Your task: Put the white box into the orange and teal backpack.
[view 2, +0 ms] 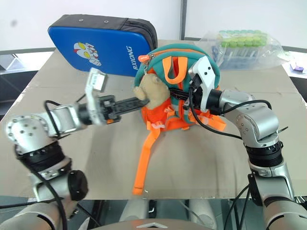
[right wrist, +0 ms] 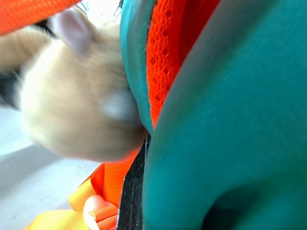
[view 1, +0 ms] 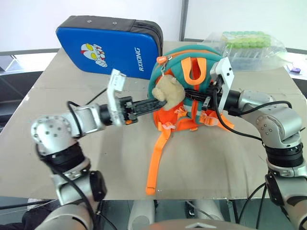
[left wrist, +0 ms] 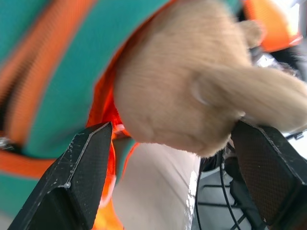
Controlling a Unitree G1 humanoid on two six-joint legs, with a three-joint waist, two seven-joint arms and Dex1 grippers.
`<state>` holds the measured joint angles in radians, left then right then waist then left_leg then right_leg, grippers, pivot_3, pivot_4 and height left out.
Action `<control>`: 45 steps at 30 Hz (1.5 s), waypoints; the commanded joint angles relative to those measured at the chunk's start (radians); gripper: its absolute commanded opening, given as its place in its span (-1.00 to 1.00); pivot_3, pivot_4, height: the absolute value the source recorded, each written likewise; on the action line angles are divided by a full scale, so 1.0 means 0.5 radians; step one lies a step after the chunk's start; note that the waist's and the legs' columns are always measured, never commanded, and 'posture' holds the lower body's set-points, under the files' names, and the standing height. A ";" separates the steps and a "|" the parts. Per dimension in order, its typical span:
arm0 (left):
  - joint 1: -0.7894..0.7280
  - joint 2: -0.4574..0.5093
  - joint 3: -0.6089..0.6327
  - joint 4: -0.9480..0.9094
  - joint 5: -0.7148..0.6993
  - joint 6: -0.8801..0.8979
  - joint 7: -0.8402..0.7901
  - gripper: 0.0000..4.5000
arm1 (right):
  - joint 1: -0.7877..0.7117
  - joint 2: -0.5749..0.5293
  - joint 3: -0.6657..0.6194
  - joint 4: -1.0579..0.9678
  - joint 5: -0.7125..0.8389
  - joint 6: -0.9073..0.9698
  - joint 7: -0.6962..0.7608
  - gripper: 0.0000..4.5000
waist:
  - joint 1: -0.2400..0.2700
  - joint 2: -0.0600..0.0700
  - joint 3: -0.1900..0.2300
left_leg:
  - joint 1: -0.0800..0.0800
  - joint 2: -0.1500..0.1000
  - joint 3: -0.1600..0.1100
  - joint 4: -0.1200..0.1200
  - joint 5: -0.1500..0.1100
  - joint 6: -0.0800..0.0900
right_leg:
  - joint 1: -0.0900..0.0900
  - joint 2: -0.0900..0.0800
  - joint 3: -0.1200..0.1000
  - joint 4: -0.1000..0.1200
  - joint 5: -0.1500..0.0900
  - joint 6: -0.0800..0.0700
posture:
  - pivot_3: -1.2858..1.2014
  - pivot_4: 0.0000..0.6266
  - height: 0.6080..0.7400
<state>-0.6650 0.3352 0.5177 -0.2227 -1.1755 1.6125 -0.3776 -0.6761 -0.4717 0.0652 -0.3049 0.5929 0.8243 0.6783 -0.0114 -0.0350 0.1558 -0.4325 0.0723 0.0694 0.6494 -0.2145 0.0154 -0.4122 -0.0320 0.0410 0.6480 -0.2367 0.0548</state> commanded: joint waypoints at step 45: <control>0.759 0.516 -0.253 0.417 0.150 -0.845 0.565 -0.99 | -0.168 0.252 -0.845 0.214 0.110 -0.099 -1.278 -1.00 | 0.005 -0.001 -0.001 | 0.000 -0.001 0.005 -0.005 0.000 0.000 | -0.001 -0.005 0.000 -0.005 0.000 -0.001 | 0.03 -0.52 1.00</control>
<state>-0.3278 0.5878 0.4090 -0.0633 -1.2248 1.2187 -0.1671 -0.7258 -0.3217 -0.1898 -0.2000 0.6776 0.8469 0.1309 -0.0089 -0.0353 0.1554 -0.4322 0.0718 0.0718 0.6471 -0.2145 0.0153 -0.4128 -0.0343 0.0409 0.6453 -0.2367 0.0543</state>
